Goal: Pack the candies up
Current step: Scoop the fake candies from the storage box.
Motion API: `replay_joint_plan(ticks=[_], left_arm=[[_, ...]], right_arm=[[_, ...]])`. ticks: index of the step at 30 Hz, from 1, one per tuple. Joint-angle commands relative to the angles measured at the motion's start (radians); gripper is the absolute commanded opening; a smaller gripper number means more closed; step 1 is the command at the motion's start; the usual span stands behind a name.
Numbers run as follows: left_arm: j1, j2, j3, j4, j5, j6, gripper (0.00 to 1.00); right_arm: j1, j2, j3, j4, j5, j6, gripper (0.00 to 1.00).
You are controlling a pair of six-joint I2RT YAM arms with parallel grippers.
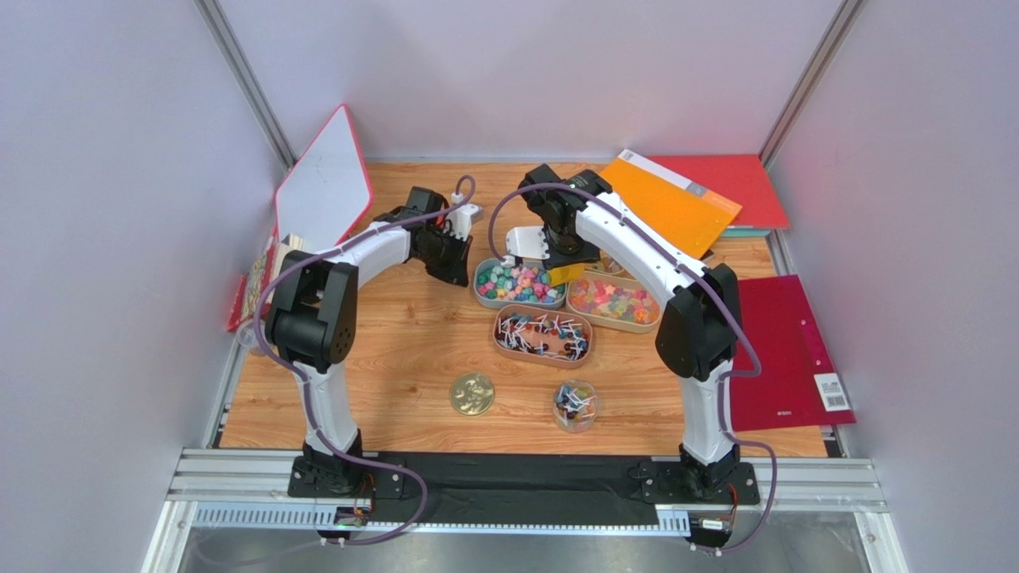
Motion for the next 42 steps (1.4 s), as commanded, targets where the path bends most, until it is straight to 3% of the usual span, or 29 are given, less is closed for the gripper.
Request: replay_joint_plan(ticks=[1, 20, 42], left_arm=[[0.003, 0.015, -0.002, 0.021, 0.048, -0.057, 0.0], [0.002, 0.014, -0.016, 0.016, 0.062, -0.069, 0.0], [0.0, 0.003, -0.01, 0.007, 0.062, -0.077, 0.0]], right_arm=[[0.003, 0.042, 0.028, -0.242, 0.044, -0.013, 0.0], [-0.011, 0.073, -0.068, -0.11, -0.042, 0.121, 0.0], [0.012, 0.241, 0.103, -0.088, -0.078, 0.312, 0.0]])
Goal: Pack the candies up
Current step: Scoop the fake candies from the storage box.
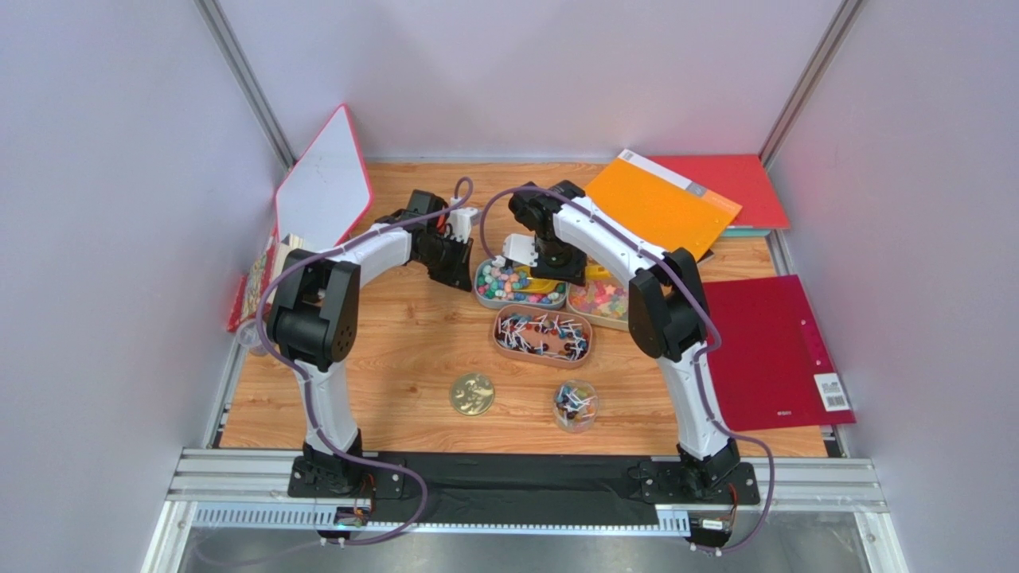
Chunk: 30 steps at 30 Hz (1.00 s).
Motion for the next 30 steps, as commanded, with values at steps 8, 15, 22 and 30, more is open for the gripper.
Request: replay_joint_plan(ticks=[8, 15, 22, 30], left_arm=[[0.0, -0.014, 0.006, 0.006, 0.009, -0.015, 0.0], [0.0, -0.019, 0.005, 0.003, 0.004, -0.013, 0.0], [0.0, -0.019, 0.006, 0.003, 0.002, -0.015, 0.0], [0.0, -0.017, 0.023, -0.017, -0.021, -0.01, 0.0]], right_arm=[[0.07, 0.056, 0.084, -0.074, 0.002, 0.062, 0.0], [0.096, 0.097, 0.142, -0.068, -0.007, 0.089, 0.0], [0.095, 0.108, 0.158, -0.063, -0.047, 0.163, 0.0], [0.081, 0.068, 0.069, -0.023, -0.07, 0.192, 0.0]])
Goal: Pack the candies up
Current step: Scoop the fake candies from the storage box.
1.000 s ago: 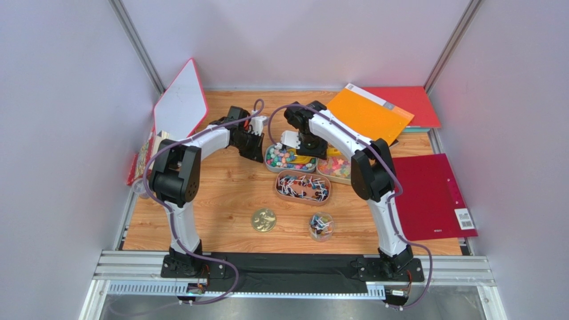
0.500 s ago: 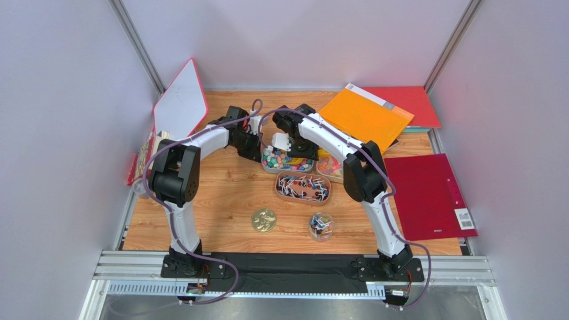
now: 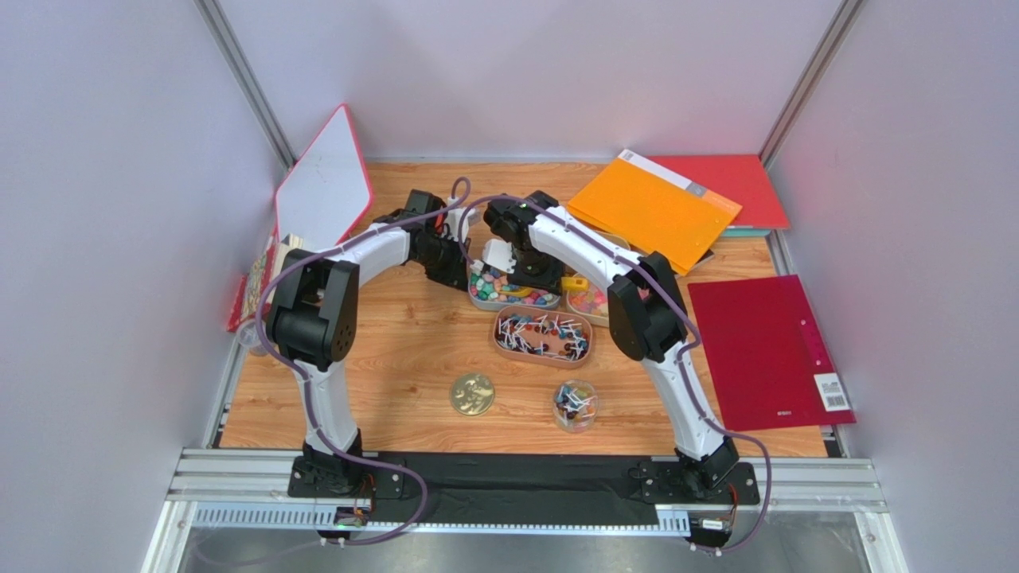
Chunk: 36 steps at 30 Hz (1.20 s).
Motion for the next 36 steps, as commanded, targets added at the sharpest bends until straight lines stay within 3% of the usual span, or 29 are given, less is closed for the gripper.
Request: replay_joint_plan(ticks=[1, 4, 5, 10, 36], left_arm=[[-0.004, -0.02, 0.023, -0.015, -0.01, 0.001, 0.0], [-0.004, -0.028, 0.032, -0.036, -0.021, 0.018, 0.11], [-0.004, -0.029, 0.029, -0.038, -0.025, 0.021, 0.2], [-0.003, -0.039, 0.034, -0.05, -0.045, 0.036, 0.29], [0.033, -0.062, 0.139, -0.165, -0.07, 0.127, 0.35]], right_arm=[[-0.009, -0.039, -0.039, -0.013, -0.062, 0.038, 0.0], [-0.029, -0.051, -0.055, -0.007, -0.076, 0.038, 0.0], [-0.038, -0.068, -0.064, 0.011, -0.079, 0.033, 0.0], [-0.043, -0.122, -0.153, 0.074, -0.07, -0.002, 0.0], [-0.096, -0.415, -0.507, 0.404, -0.217, -0.051, 0.0]])
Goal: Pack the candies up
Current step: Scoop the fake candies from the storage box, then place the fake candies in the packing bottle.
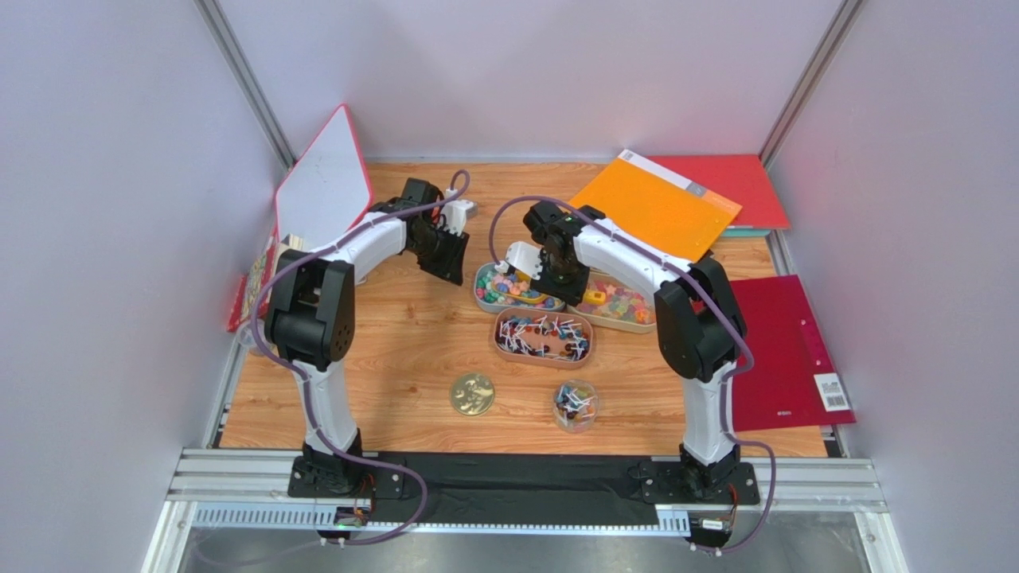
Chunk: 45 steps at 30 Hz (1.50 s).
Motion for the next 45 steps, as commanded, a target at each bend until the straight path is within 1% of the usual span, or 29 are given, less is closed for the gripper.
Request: replay_joint_plan(ticks=[1, 4, 8, 12, 14, 15, 16, 19, 20, 22, 27, 30, 36, 39, 43, 45], left_arm=[[0.016, -0.062, 0.051, -0.039, 0.001, 0.034, 0.35], [0.016, -0.093, 0.062, -0.049, -0.007, 0.034, 0.37], [0.016, -0.136, 0.084, -0.088, 0.001, 0.051, 0.41], [0.016, -0.212, 0.085, -0.13, 0.033, 0.054, 0.52], [0.016, -0.245, 0.062, -0.136, 0.041, 0.048, 0.56], [0.016, -0.277, 0.052, -0.139, 0.05, 0.048, 0.8], [0.016, -0.292, 0.041, -0.136, 0.055, 0.051, 0.99], [0.014, -0.345, -0.01, -0.125, 0.058, 0.066, 1.0], [0.014, -0.351, -0.025, -0.125, 0.055, 0.072, 1.0], [0.014, -0.355, -0.034, -0.138, 0.047, 0.089, 1.0], [0.014, -0.343, -0.035, -0.133, 0.026, 0.097, 1.0], [0.013, -0.334, -0.022, -0.132, 0.001, 0.109, 1.0], [0.013, -0.335, -0.016, -0.132, -0.04, 0.117, 1.0], [0.013, -0.355, -0.033, -0.127, -0.046, 0.119, 1.0], [0.013, -0.386, -0.065, -0.116, -0.066, 0.128, 1.0], [0.013, -0.401, -0.068, -0.11, -0.077, 0.131, 1.0]], right_arm=[[-0.013, -0.117, -0.053, 0.127, -0.069, -0.008, 0.0], [-0.022, -0.175, -0.079, 0.175, -0.076, -0.002, 0.0], [-0.033, -0.255, -0.101, 0.169, -0.072, -0.014, 0.0], [-0.039, -0.372, -0.185, 0.12, -0.049, -0.083, 0.0], [-0.044, -0.465, -0.234, 0.083, -0.049, -0.125, 0.0], [-0.044, -0.502, -0.284, 0.072, -0.049, -0.136, 0.0], [-0.045, -0.564, -0.315, 0.046, -0.011, -0.149, 0.0], [-0.045, -0.669, -0.421, -0.008, -0.004, -0.192, 0.0], [-0.044, -0.733, -0.443, -0.026, -0.006, -0.214, 0.0], [-0.044, -0.79, -0.508, -0.077, 0.019, -0.229, 0.0], [-0.041, -0.968, -0.605, -0.182, 0.042, -0.312, 0.0], [-0.018, -1.037, -0.653, -0.253, 0.088, -0.347, 0.0], [0.06, -1.077, -0.668, -0.334, 0.146, -0.331, 0.0], [0.111, -1.073, -0.677, -0.357, 0.181, -0.311, 0.0], [0.191, -1.059, -0.719, -0.376, 0.273, -0.301, 0.0], [0.205, -1.047, -0.728, -0.383, 0.292, -0.295, 0.0]])
